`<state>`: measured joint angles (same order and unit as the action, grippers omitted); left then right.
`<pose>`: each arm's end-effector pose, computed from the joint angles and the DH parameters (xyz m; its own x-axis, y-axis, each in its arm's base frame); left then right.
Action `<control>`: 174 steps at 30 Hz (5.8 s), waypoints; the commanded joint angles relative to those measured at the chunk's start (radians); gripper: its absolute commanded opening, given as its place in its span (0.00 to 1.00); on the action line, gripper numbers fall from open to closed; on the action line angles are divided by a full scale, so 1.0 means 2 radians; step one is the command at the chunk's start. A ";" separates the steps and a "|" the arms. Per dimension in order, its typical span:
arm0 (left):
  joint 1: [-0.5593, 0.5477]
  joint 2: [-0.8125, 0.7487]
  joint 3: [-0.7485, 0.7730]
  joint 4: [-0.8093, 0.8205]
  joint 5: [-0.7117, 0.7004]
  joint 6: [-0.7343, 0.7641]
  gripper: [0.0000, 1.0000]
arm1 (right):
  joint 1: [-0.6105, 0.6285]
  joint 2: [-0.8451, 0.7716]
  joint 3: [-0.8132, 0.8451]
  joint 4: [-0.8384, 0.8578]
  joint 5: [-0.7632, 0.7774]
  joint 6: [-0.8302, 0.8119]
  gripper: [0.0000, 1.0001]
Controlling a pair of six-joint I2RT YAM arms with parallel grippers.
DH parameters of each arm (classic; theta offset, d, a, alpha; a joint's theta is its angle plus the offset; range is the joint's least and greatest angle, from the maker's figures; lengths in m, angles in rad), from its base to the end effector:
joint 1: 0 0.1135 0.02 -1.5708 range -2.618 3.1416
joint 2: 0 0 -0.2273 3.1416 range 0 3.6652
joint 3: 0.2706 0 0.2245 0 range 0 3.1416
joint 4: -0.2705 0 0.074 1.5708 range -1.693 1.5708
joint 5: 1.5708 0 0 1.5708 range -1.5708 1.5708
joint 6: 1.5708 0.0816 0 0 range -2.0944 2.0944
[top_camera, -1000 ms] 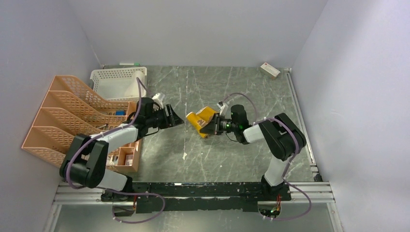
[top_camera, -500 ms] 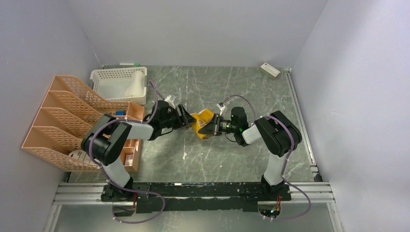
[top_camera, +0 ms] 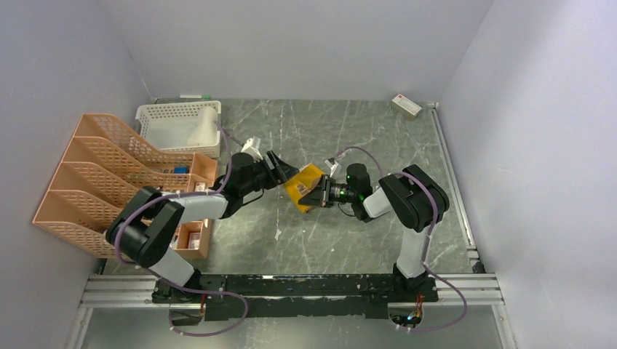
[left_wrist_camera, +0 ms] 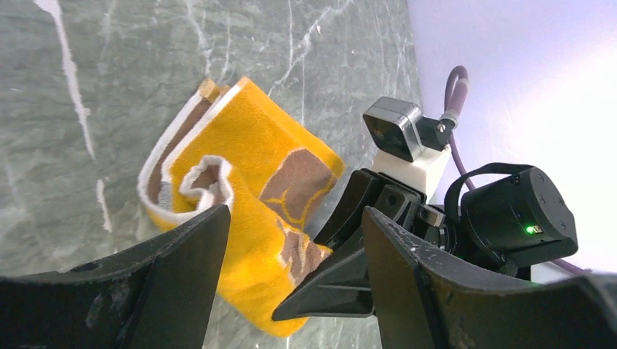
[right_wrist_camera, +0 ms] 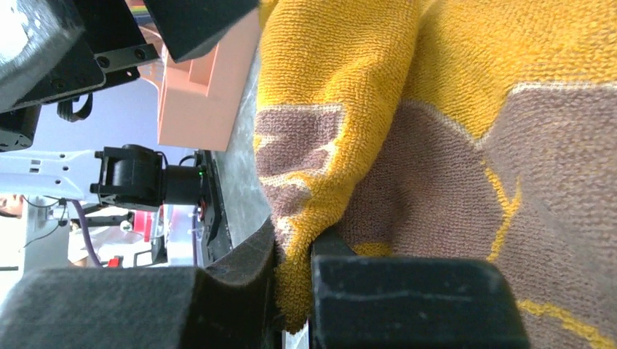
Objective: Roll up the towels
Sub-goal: Roll the towel at the center of the board.
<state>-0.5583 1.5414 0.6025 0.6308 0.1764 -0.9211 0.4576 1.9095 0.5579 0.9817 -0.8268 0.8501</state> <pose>0.2779 -0.1905 0.1548 -0.6838 -0.4972 -0.5341 0.1966 0.5794 -0.7910 0.2620 0.1960 0.0831 -0.9012 0.1234 -0.4155 -0.3600 0.3209 0.8760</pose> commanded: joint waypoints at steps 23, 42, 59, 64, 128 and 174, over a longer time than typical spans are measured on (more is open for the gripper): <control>-0.049 -0.002 0.100 -0.268 -0.074 0.019 0.84 | -0.004 -0.054 0.020 -0.139 0.029 -0.109 0.00; -0.110 -0.008 0.182 -0.480 -0.162 -0.219 1.00 | -0.004 -0.090 0.019 -0.197 0.051 -0.151 0.00; -0.139 0.031 0.160 -0.480 -0.222 -0.388 1.00 | -0.004 -0.102 0.005 -0.191 0.053 -0.153 0.00; -0.137 0.060 0.158 -0.400 -0.246 -0.367 0.96 | -0.004 -0.110 -0.002 -0.189 0.049 -0.152 0.00; -0.045 0.127 0.179 -0.377 -0.093 -0.238 0.07 | 0.277 -0.156 0.083 -0.464 0.618 -0.652 0.88; -0.085 0.139 0.237 -0.407 -0.153 -0.208 0.98 | -0.016 -0.068 0.093 -0.337 -0.090 -0.250 0.00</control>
<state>-0.7238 1.7569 1.0256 -0.1989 -0.1032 -1.3659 0.4412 1.7565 0.7563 0.2497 -0.9092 0.2996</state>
